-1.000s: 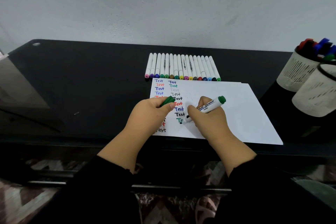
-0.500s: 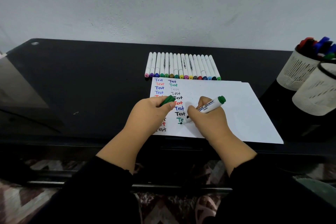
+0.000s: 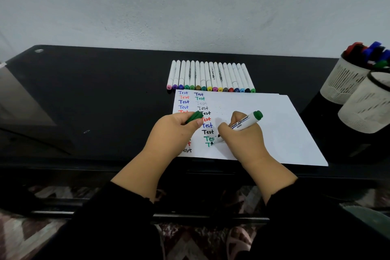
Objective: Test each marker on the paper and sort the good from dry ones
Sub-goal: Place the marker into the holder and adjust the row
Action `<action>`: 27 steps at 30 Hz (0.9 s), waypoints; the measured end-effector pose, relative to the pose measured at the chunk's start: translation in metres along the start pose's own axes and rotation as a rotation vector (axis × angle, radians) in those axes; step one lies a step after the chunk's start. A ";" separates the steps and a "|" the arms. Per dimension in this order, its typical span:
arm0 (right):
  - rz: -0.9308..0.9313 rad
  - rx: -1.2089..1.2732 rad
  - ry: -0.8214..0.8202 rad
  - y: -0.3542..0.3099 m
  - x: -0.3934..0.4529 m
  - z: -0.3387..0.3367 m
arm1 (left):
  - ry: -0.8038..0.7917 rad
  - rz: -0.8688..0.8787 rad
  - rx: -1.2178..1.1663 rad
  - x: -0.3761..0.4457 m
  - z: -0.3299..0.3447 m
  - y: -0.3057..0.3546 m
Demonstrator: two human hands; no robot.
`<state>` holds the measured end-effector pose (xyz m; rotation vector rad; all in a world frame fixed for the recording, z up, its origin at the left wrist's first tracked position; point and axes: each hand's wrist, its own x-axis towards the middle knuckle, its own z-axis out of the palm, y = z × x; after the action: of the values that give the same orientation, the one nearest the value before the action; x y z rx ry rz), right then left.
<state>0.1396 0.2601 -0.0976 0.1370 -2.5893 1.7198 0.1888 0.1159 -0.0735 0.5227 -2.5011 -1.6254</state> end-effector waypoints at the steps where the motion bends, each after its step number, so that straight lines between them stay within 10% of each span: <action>1: 0.006 0.000 -0.005 0.000 0.000 0.000 | -0.002 -0.002 -0.002 0.000 0.000 0.000; 27: 0.016 0.040 0.034 0.001 0.001 -0.005 | -0.017 0.009 0.016 0.000 0.001 0.001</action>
<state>0.1388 0.2647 -0.0964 0.0869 -2.5399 1.7640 0.1884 0.1176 -0.0728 0.5014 -2.5268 -1.6146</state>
